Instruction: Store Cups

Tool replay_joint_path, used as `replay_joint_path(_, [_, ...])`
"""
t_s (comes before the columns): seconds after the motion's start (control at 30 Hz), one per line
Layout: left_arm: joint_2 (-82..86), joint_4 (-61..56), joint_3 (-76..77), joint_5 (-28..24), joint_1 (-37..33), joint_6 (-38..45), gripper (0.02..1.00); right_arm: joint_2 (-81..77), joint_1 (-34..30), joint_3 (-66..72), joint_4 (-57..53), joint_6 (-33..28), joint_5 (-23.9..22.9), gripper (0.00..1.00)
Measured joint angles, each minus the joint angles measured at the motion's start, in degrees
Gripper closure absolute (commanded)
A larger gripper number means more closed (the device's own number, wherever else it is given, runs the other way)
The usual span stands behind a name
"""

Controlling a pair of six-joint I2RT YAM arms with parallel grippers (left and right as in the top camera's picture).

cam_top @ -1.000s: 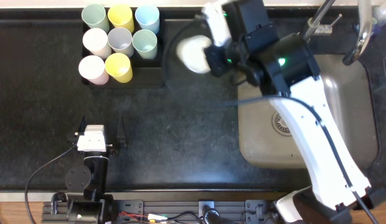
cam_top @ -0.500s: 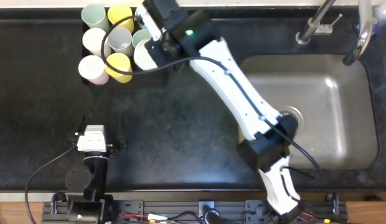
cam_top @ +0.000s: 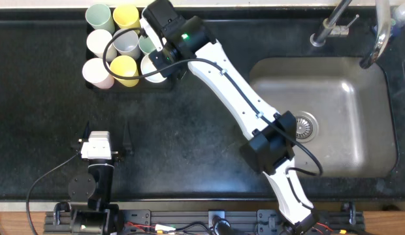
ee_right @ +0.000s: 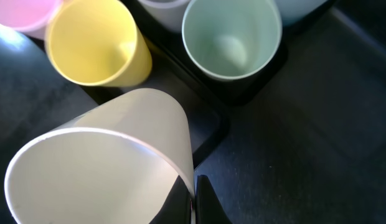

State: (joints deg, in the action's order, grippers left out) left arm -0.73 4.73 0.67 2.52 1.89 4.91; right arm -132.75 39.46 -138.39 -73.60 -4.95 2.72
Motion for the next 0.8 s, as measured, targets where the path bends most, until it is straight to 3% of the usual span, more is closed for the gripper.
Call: replay_joint_path(0.8, [0.0, 0.0, 0.0, 0.0, 0.0, 0.0, 0.020, -6.4, 0.0, 0.0, 0.5, -1.5, -2.3, 0.956])
